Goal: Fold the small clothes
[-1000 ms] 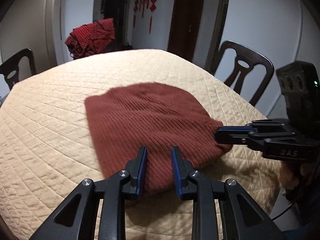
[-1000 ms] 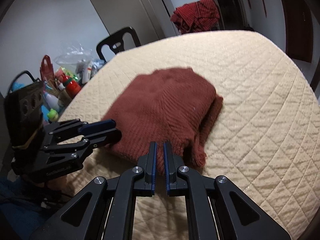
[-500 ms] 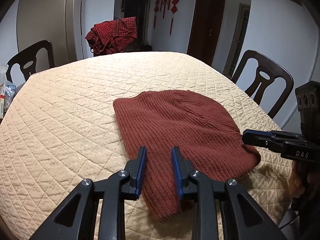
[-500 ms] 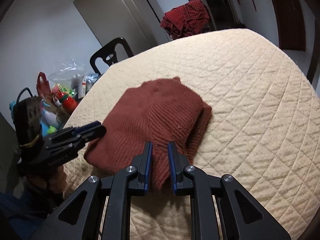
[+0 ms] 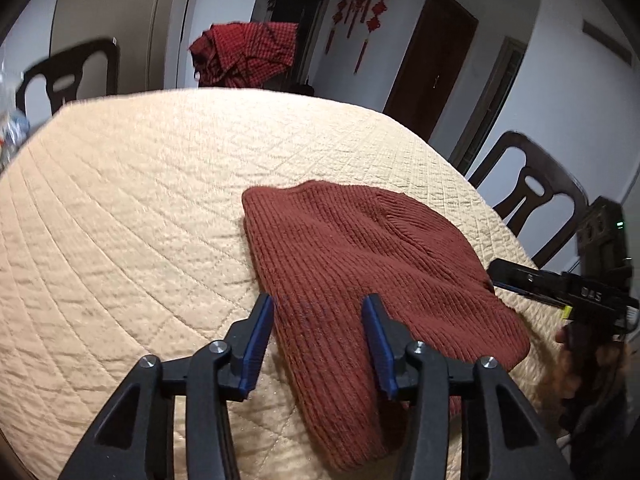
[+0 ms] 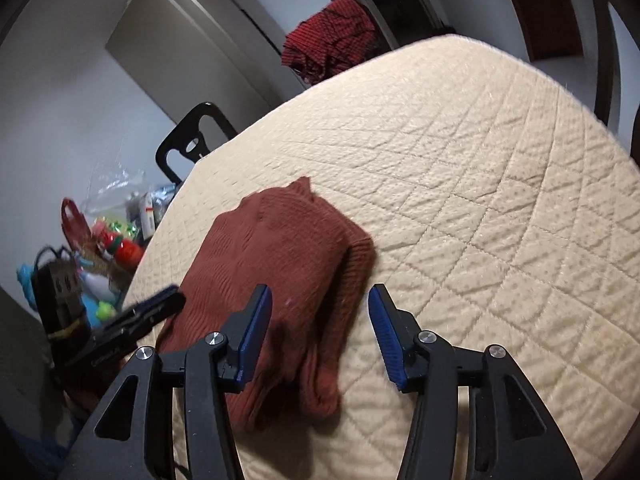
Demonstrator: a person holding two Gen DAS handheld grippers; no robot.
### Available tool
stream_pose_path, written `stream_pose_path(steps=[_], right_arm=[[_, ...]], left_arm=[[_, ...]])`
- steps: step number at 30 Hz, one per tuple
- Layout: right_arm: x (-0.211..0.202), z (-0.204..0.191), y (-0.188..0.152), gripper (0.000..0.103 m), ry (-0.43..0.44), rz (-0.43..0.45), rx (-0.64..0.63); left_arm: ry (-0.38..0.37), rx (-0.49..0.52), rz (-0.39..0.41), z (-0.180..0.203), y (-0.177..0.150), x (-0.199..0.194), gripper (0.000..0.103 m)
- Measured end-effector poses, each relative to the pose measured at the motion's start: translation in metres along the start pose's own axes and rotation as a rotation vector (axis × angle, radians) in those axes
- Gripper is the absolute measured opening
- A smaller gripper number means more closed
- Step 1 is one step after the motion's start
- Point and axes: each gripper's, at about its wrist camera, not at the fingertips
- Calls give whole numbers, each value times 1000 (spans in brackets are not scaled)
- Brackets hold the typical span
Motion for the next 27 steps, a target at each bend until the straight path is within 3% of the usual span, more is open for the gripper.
stream_pose_path(steps=[2,11,19,24,27], right_arm=[[5,7,5,58,17,-3,30],[27,15,22,58,83,-36,43],[25,12,9,58,185,-100,32],[20,1,-8,58,189,-133,-21],[22,1,-8,51,167,-128,-18]], left_arm=[[-14,-22,-8,-4,-2,4,54],[-36,-35,-19,-10,-5,9,59],[-41,-40,-19,-8,-6,10,59],[-53,-43,-30,-8,-8,10,59],[-77,-71,-57,-8,-5,17,59]])
Point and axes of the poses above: each gripper's, at about its wrist camera, not at the fingertips, and x roughly the way its jaws point, z to its right, y to its top, and after that the axes turned 1 degree about -z, right-handed
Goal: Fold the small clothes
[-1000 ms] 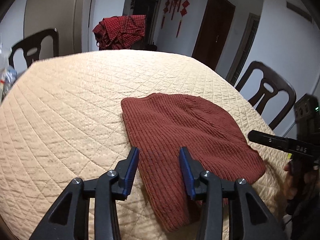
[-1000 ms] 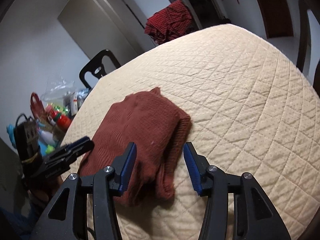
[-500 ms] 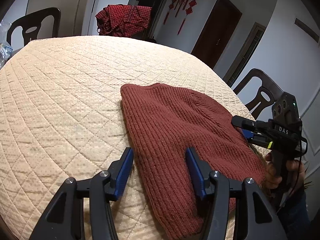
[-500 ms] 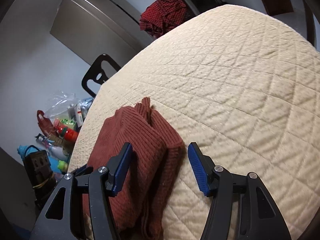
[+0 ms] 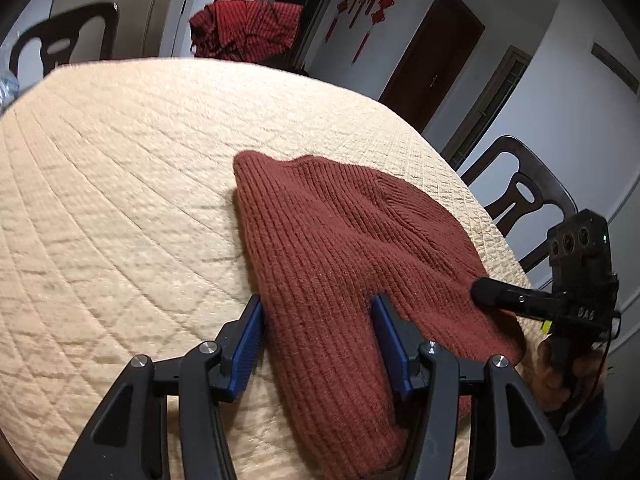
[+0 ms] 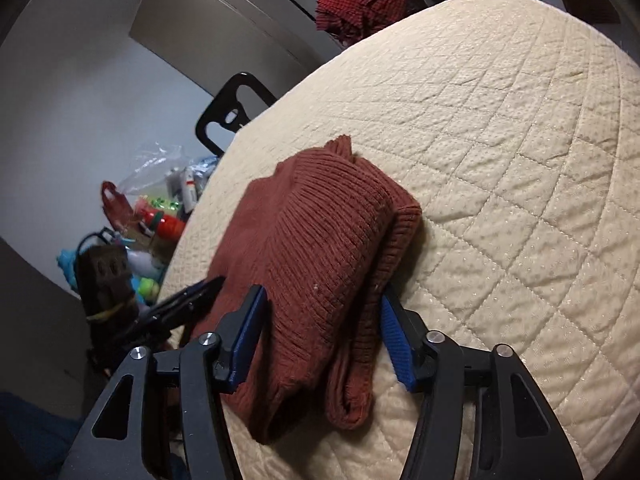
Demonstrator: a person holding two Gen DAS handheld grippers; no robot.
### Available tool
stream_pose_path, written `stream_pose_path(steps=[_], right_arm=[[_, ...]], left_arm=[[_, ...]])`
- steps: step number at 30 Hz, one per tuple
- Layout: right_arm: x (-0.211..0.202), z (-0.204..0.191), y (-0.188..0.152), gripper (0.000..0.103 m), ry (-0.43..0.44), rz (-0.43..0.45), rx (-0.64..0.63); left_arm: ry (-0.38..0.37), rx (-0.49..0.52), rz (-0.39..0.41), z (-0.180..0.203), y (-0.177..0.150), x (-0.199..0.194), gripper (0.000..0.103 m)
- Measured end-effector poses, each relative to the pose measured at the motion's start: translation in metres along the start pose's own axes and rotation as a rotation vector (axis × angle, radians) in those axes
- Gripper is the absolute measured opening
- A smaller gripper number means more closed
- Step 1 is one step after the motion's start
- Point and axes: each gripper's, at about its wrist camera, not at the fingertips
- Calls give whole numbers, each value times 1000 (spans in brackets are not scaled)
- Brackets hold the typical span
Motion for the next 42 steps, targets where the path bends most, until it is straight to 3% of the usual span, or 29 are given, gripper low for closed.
stream_pose_path(steps=[4,9,13,23,31,42], right_arm=[[2,7,4,38,6,12,44],[0,4,3,31,-6,22,33],[-4,-7,3,28,-23,37,2],[-5,-39,9,28,-18,58,-69],[29,-63,23,28,30,42,-102],[112,-122,60,28,124,-15,-183]], left_arm=[[27,25,0,9,1,3,58],[47,47,5,15,2,1,50],[68,76,9,23,5,-2,39],[80,112,37,27,11,-12,35],[122,90,83,-3,24,-31,35],[245,55,170,-81,60,-69,35]])
Point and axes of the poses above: each gripper's, at about its wrist camera, not at the fingertips, and x roughly the way its jaws point, z to its right, y to its top, and after that the axes turned 1 degree about -z, right-handed
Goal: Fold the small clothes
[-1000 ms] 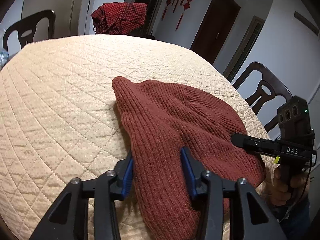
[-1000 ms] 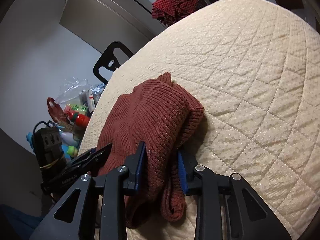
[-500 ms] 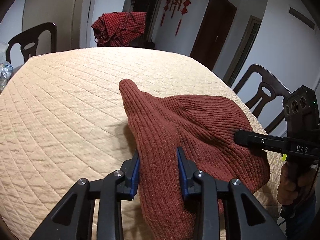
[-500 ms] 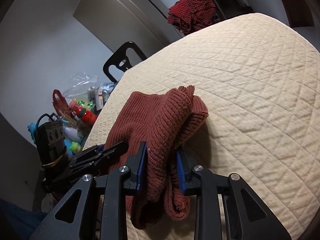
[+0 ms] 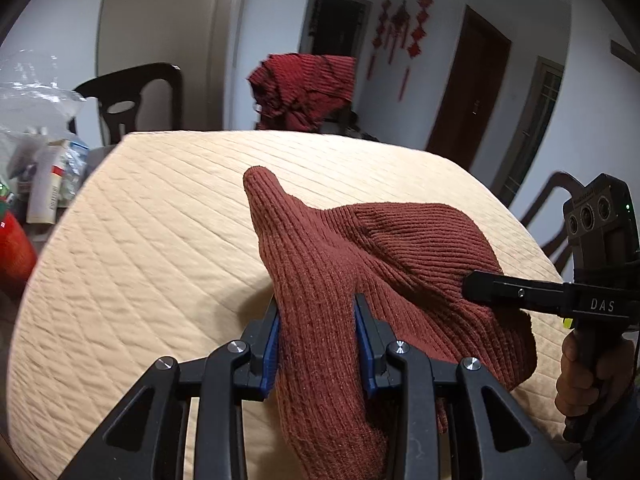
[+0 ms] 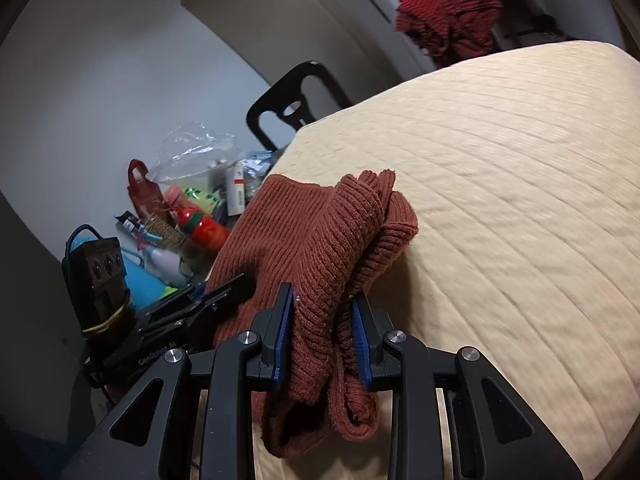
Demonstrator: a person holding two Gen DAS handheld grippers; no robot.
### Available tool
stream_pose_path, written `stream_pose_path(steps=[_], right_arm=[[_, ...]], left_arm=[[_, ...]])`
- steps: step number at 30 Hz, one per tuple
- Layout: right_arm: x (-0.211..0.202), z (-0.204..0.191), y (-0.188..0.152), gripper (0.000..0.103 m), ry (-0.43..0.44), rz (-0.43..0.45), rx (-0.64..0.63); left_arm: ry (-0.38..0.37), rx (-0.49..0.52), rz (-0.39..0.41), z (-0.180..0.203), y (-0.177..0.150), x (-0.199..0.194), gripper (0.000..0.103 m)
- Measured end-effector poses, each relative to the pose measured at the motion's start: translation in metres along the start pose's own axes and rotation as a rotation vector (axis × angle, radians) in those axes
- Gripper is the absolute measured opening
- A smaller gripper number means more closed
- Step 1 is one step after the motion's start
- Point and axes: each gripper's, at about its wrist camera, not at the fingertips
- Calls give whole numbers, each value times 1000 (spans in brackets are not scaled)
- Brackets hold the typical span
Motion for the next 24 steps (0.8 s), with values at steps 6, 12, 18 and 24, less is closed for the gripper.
stream_pose_path(steps=[6,12,18,24], right_arm=[[48,-10,20,28,37,-42,-11],[84,0,20,29,18,-96,14],[79,13,18,34,-46,-109,31],[50,-17,19,33,-104,-26,-69]], left_arm=[[45,-28,13,-45,16,9,35],[46,-79,-30,-82,8,36,35],[60,-137,-36,-96,-10,37,42],[134,-101,31,-79,-18,1,41]])
Point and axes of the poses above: each gripper's, at about its wrist camera, not at the fingertips, and x roughly the way its jaws point, z to its right, y to its top, and after that the axes turned 1 degree about -z, right-handed
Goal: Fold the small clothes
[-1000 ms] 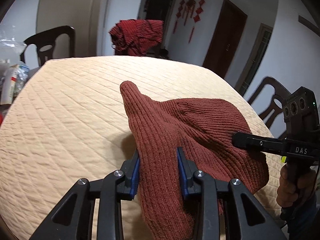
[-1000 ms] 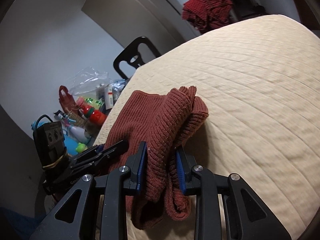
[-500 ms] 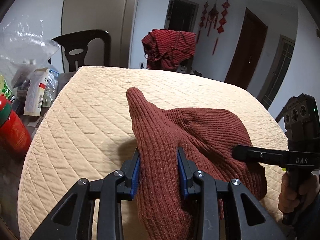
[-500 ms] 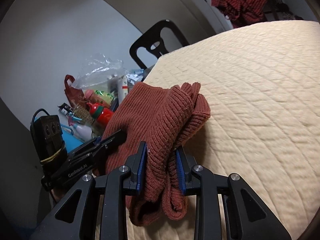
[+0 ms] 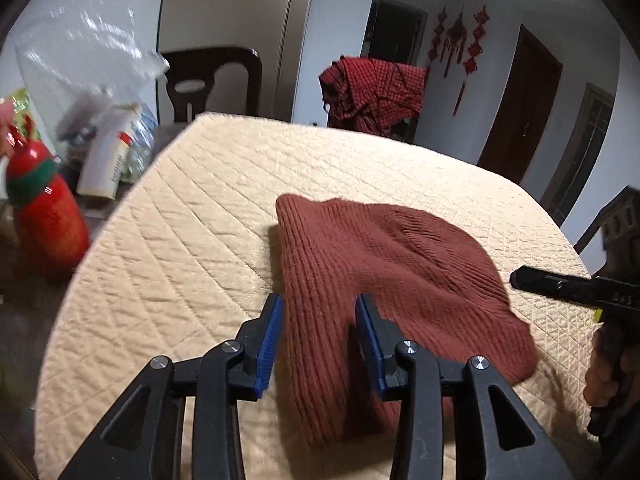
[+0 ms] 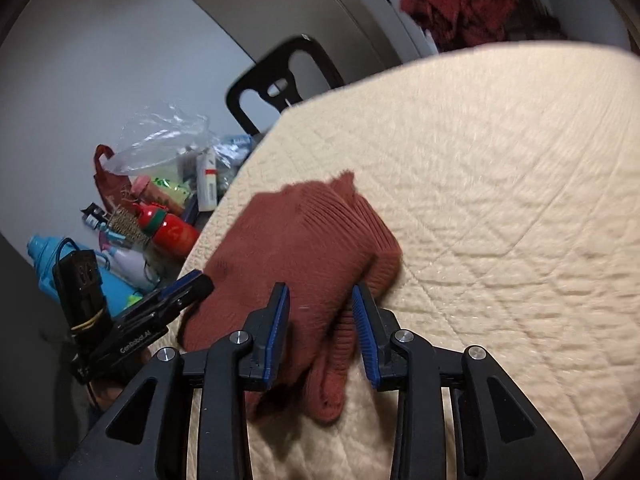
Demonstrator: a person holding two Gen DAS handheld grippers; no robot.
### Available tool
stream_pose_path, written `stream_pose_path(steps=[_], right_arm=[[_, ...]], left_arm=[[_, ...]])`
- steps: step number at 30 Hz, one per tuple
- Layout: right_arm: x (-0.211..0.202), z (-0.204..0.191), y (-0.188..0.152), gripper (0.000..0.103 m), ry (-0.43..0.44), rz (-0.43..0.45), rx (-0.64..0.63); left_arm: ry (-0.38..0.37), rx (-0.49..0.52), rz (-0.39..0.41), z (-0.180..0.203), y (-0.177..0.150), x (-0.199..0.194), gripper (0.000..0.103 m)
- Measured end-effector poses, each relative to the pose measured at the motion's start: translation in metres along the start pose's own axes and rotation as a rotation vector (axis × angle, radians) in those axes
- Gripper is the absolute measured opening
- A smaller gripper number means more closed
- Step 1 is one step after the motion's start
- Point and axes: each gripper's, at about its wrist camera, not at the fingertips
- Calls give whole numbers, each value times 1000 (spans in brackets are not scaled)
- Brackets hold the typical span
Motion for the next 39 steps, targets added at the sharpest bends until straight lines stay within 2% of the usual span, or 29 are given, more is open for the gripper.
stream_pose_path(steps=[2,4,7,10,14,20,22,28,39], right_arm=[[-7,-18,-6,32,-13,6,-80],[-5,-32,-13,17,-8,-14,-141],[12,-38,-25,13,-48,-79,-207],[24,-27,-30,4,-85,-105,-201],[21,-24,-27,4,-90,-104,-195],[1,-36,-38,8,-112,-87,-232],[-5,-39,-43,18,-116,-81,-244],[-12,-44,-66,36,-159,-90,-263],[4,-38,-90,38,-325,-140,-302]], left_arm=[[-7,21,25,9,-6,-13,41],[-19,28,30,12,-7,-17,41],[-23,29,-3,15,-15,-7,40],[2,32,-11,12,-18,2,40],[15,33,-17,13,-17,3,40],[53,21,-23,22,-21,-13,40],[58,14,-28,25,-25,-19,40],[77,1,-48,31,-45,-33,45],[128,-11,-132,25,-72,-21,50]])
Point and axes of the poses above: each gripper's, at about its wrist camera, not at the fingertips, and x roughly the way its jaws point, z to its right, y to its top, and after that the axes turned 1 degree about -z, right-handed
